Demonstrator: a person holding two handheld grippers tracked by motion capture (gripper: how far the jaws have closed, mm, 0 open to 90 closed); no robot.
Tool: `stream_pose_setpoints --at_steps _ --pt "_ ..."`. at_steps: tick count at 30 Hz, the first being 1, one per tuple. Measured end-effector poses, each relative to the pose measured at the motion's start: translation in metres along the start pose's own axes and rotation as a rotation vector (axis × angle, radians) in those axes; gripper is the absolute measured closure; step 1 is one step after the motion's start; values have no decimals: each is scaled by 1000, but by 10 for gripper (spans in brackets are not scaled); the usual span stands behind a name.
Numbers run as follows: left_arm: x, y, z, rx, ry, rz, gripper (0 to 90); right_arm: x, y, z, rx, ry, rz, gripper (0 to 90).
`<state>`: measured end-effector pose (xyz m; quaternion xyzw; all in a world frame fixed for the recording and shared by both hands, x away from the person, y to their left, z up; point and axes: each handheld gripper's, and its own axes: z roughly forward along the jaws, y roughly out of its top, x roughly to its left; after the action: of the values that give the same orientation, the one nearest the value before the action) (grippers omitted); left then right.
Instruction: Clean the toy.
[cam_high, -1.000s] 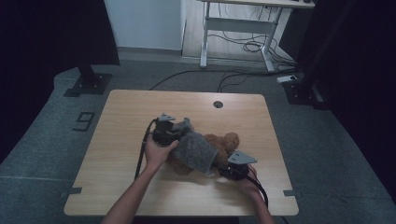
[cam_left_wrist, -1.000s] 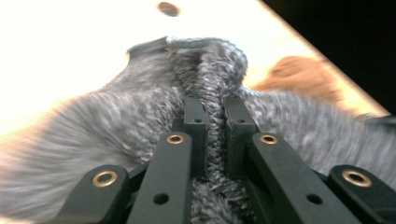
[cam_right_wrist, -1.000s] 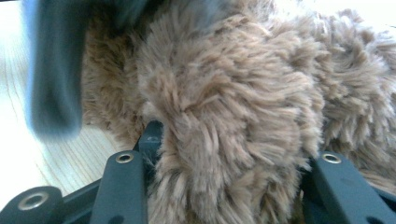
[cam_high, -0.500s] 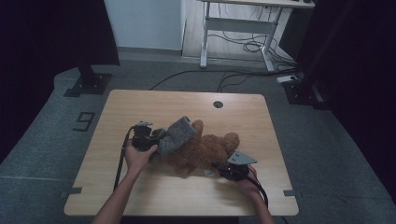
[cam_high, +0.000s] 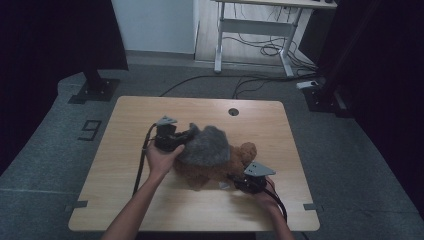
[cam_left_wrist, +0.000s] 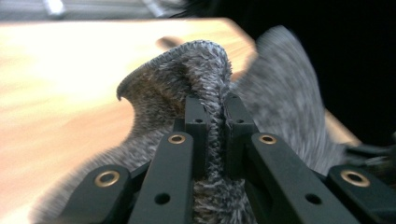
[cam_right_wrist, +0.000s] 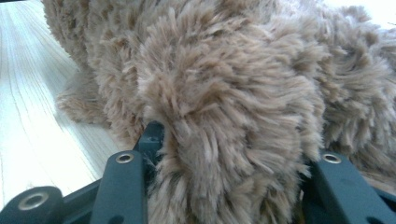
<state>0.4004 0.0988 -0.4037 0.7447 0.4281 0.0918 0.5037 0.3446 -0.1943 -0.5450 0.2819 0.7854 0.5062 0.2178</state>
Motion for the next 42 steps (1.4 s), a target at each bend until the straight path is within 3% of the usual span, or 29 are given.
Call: stream_pose_setpoints --at_steps 4,6,8,12,15,18,30,37,42 --pt "-40 20 37 24 -62 70 829 1 0 0 1 -2 -4 501" --pt "-60 28 64 63 -78 96 829 2 0 -1 2 -6 -7 502" --pt "-70 31 87 101 -85 104 828 3 0 -1 2 -9 -12 501" --pt "-80 21 135 224 -68 102 825 4 0 -1 5 -13 -17 501" --pt "-76 4 152 304 -27 124 823 4 -1 -1 6 -16 -17 501" --pt "-66 -1 146 293 -21 93 822 5 -2 0 14 -19 -19 501" --pt "-22 -9 95 288 124 94 826 7 -1 1 17 -35 -7 502" --pt "3 -12 60 233 86 34 827 7 0 1 18 -38 -5 501" --pt "17 -9 36 184 119 10 825 6 -1 1 18 -37 1 501"
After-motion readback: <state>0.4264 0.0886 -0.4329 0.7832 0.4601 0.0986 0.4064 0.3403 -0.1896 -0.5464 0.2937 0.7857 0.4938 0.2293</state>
